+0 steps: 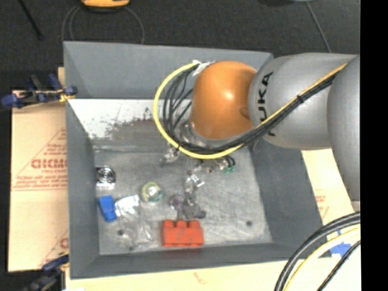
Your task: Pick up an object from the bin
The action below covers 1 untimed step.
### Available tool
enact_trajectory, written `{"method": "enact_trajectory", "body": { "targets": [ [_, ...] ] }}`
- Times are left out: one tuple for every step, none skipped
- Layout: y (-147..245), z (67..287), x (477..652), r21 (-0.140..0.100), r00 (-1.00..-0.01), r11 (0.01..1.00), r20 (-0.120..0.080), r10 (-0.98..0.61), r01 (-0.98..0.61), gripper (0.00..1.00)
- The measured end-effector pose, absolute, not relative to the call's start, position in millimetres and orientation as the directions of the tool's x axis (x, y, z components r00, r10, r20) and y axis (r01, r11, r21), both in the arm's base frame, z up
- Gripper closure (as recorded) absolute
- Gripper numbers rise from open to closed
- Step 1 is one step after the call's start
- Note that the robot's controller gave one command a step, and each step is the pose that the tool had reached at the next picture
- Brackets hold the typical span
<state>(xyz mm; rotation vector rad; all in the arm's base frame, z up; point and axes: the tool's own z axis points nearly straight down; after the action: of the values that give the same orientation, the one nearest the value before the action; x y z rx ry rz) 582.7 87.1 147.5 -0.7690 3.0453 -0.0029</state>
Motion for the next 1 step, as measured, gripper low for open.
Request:
{"method": "enact_trajectory", "body": {
  "targets": [
    [84.7,75.5,583.6,-0.004,-0.721,0.721,-0.008,-0.693,-0.693,0.00]
  ]
}}
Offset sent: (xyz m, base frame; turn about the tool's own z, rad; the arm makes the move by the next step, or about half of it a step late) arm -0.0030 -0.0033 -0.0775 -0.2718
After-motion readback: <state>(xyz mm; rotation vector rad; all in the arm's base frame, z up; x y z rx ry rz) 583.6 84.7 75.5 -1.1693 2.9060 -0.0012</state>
